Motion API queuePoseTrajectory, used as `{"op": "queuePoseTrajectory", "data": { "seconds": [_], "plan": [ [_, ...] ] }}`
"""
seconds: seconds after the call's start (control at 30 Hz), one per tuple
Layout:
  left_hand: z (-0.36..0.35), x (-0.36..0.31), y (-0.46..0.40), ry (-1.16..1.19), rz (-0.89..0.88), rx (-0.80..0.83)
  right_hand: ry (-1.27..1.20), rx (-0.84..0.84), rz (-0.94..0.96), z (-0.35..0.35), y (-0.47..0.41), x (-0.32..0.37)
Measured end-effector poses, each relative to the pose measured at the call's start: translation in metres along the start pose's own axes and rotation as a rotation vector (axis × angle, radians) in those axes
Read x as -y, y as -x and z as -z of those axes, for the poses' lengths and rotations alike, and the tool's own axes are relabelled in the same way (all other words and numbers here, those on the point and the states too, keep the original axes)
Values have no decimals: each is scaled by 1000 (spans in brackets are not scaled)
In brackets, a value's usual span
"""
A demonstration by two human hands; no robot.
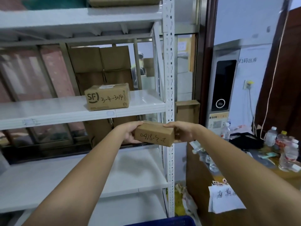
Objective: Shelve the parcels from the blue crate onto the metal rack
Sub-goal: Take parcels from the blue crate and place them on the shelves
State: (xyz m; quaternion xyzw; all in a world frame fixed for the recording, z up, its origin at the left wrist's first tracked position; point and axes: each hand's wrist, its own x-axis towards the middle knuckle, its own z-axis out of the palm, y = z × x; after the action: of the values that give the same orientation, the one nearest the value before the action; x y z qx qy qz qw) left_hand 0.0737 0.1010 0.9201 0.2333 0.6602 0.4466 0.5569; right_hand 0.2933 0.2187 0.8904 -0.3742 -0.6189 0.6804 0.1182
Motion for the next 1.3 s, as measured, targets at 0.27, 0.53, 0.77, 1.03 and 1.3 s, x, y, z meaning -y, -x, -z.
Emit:
{"op": "queuePoseTrajectory", "data": {
  "seconds": [0.27, 0.53, 0.77, 1.03, 1.3],
  "plan": [
    [-5, -7, 16, -63, -51, -111, 19, 10, 2, -3, 9, 8],
    [-51, -36, 42, -979, -470, -612, 244, 91, 169, -33, 20, 24],
    [-103, -45, 49, -1029, -602, -600, -165, -60, 365, -60, 15, 17],
    [-45, -31, 55, -185, -343, -569, -857, 64, 462, -50, 22, 2],
    [5, -6, 68, 299, -140, -270, -702, 98, 383, -77, 14, 4]
  ]
}}
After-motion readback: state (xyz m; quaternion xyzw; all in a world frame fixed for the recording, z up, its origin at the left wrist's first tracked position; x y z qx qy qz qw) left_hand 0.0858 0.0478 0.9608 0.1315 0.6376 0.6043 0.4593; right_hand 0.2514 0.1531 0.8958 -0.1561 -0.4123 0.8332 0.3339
